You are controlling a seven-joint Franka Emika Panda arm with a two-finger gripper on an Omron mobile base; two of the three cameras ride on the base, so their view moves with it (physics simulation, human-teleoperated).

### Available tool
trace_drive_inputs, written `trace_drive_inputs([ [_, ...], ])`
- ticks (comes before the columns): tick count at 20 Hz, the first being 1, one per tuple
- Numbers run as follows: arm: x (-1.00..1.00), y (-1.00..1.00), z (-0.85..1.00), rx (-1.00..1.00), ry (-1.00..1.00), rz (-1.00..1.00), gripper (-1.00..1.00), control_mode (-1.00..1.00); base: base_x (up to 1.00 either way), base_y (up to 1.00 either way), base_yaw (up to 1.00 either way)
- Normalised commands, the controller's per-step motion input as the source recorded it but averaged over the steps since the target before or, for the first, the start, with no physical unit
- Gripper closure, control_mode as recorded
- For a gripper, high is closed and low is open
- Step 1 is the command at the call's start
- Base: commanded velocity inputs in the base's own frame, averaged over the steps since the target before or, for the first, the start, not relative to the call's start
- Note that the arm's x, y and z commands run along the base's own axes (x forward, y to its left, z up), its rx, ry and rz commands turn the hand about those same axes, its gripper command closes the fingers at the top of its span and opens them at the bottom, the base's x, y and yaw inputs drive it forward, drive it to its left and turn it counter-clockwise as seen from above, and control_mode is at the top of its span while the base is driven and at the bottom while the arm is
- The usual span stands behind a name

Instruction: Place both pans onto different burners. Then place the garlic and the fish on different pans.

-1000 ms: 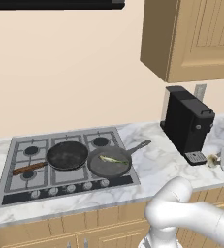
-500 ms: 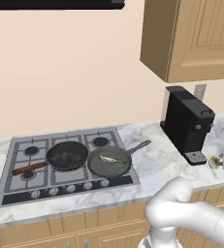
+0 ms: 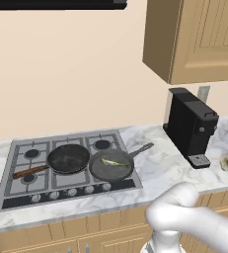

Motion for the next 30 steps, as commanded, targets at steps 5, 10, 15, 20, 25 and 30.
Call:
trace_drive_inputs([
  [5,-0.33,0.42,0.58,-0.07,0.03,-0.01,1.00,-1.00,0.00,0.00,0.00],
  [10,-0.28,0.66,0.39,-0.15,0.05,-0.02,1.00,-1.00,0.00,0.00,0.00],
  [15,-0.20,0.77,0.29,-0.14,0.01,0.00,1.00,-1.00,0.00,0.00,0.00],
  [20,-0.14,0.84,0.23,-0.10,-0.01,0.00,1.00,-1.00,0.00,0.00,0.00],
  [25,-0.10,0.87,0.23,-0.09,0.00,0.01,1.00,-1.00,0.00,0.00,0.00],
  [30,-0.02,0.86,0.26,-0.09,0.00,0.01,1.00,-1.00,0.00,0.00,0.00],
])
